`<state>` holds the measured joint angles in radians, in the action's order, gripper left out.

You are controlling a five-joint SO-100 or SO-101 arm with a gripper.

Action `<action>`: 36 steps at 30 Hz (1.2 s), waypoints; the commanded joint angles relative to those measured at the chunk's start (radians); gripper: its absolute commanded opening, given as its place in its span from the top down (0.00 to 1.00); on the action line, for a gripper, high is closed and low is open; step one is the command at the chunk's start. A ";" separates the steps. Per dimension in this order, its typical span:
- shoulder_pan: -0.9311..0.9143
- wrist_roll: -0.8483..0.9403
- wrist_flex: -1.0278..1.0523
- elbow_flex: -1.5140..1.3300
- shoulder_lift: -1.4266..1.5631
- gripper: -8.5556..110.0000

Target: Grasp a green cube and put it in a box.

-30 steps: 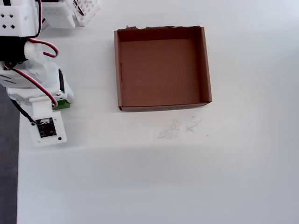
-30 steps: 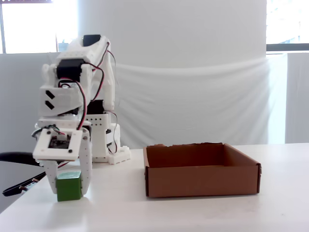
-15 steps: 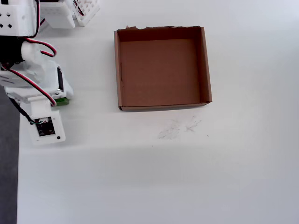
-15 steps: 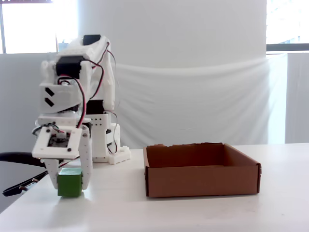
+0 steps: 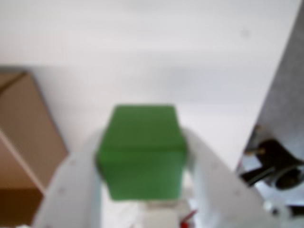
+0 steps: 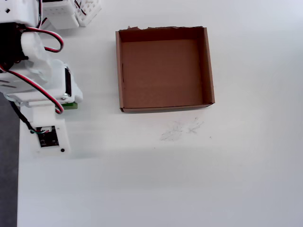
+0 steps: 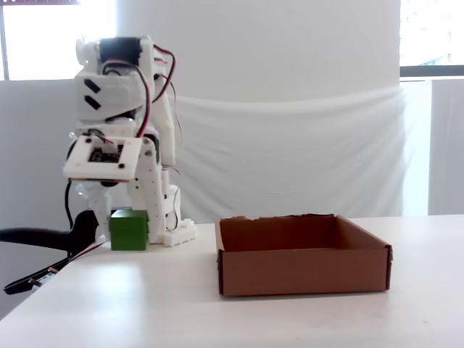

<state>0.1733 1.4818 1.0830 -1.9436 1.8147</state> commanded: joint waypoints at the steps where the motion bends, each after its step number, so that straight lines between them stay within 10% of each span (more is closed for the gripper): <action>1: 0.048 -0.060 0.018 0.094 0.006 0.81; 36: 0.621 -0.394 -0.089 0.098 -0.028 0.80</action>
<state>0.7716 1.0953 1.0278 -1.8484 1.7825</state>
